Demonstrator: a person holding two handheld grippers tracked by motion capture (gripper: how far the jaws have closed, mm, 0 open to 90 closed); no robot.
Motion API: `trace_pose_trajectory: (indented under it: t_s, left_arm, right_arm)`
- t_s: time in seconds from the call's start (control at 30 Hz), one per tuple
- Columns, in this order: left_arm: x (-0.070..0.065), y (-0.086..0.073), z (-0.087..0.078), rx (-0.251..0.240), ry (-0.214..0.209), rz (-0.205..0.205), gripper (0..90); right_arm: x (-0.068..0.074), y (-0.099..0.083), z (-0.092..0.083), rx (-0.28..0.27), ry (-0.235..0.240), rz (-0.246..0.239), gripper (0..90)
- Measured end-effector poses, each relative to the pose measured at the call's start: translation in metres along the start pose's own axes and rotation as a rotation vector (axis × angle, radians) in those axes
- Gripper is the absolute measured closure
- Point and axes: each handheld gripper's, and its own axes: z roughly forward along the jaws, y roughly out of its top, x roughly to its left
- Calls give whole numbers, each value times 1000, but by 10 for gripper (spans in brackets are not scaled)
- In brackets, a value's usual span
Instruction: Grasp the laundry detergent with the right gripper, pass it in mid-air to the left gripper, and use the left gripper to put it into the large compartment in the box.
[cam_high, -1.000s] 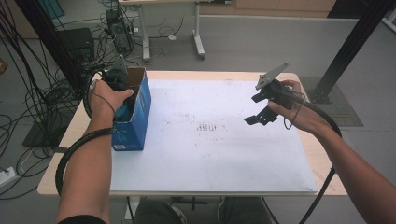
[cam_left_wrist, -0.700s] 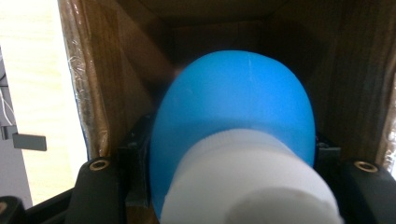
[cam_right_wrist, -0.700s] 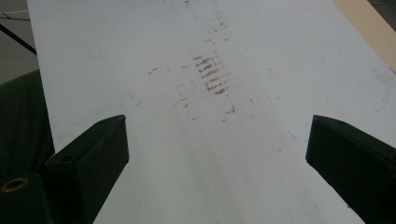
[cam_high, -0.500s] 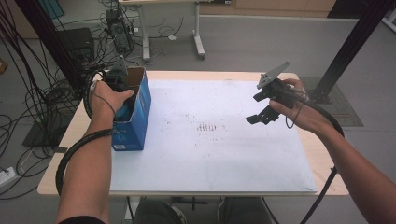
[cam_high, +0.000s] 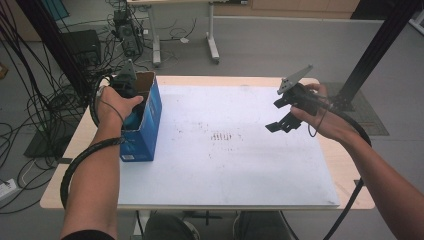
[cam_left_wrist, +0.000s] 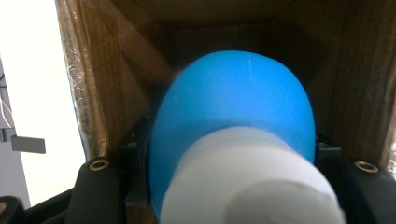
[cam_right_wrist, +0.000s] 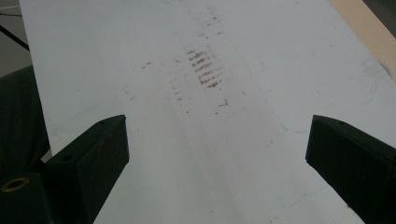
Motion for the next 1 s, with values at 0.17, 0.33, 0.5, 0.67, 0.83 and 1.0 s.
trace_pose_trajectory:
  t_s: [0.17,0.33,0.5,0.67,0.83,1.0]
  left_arm:
    - [1,0,0,0,-2,-1,365]
    - [1,0,0,0,-3,0,365]
    - [0,0,0,0,-1,0,365]
    - [0,0,0,0,-1,0,365]
    - [0,0,0,0,1,2,365]
    - [0,-1,0,-1,0,2,365]
  right_arm:
    - [0,0,0,3,0,-2,60]
    - [0,0,0,4,1,1,60]
    - [0,0,0,6,0,0,60]
    - [0,0,-1,5,-2,0,60]
    - [0,1,-1,8,-1,-1,61]
    - [0,1,0,9,0,-3,61]
